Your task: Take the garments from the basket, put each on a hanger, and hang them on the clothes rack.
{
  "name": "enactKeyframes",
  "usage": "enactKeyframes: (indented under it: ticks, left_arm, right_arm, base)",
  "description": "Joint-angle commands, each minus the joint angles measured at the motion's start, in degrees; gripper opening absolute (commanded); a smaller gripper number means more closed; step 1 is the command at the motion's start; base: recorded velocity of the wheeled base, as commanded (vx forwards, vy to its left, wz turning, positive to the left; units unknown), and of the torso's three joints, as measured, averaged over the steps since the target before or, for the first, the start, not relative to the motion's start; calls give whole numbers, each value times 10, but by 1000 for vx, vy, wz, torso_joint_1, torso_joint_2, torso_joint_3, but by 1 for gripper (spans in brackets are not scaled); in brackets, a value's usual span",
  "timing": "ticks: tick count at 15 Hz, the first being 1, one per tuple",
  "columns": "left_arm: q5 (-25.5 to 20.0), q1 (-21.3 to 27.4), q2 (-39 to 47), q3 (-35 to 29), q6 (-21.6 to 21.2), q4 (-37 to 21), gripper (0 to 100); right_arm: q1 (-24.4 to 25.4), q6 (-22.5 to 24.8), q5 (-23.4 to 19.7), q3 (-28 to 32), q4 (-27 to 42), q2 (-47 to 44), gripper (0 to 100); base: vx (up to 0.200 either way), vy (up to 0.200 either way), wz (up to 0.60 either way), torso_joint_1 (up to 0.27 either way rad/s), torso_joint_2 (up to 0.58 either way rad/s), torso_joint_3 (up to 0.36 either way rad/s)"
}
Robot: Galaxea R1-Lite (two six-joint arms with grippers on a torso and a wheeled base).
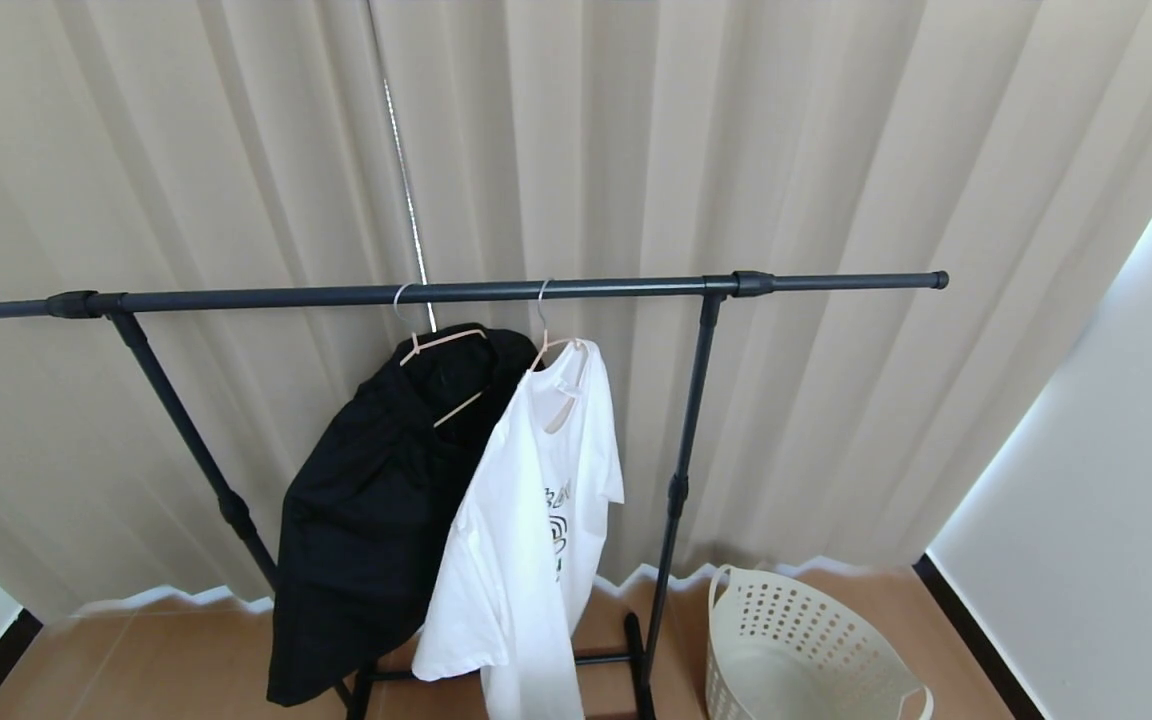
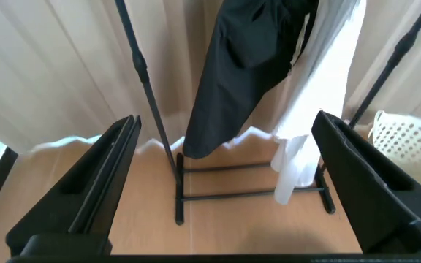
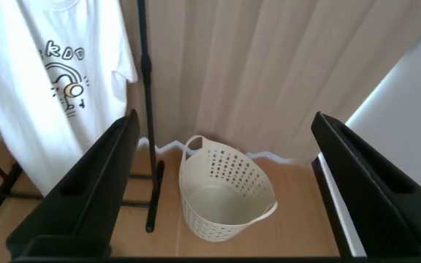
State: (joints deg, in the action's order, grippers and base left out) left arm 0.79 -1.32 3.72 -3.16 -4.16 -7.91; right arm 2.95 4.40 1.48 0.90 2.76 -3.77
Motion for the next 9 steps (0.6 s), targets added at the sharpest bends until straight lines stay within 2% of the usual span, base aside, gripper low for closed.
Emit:
enactKeyframes:
  ticks: [1, 2, 7, 9]
  left_arm:
    - [-54, 15, -37, 3, 26, 10, 100]
    - [-66, 15, -36, 3, 29, 10, 100]
    - [-65, 14, -37, 3, 32, 10, 100]
    - [-65, 14, -37, 3, 32, 10, 100]
  right_arm:
    - [-23, 0, 2, -2, -7, 38, 100]
    - [-23, -4, 1, -2, -8, 38, 100]
    - [-23, -42, -2, -2, -9, 38, 100]
    - [-23, -40, -3, -1, -9, 38, 100]
  base:
    - [0, 0, 0, 0, 0, 0]
    - [0, 0, 0, 0, 0, 0]
    - [0, 0, 0, 0, 0, 0]
    - [0, 0, 0, 0, 0, 0]
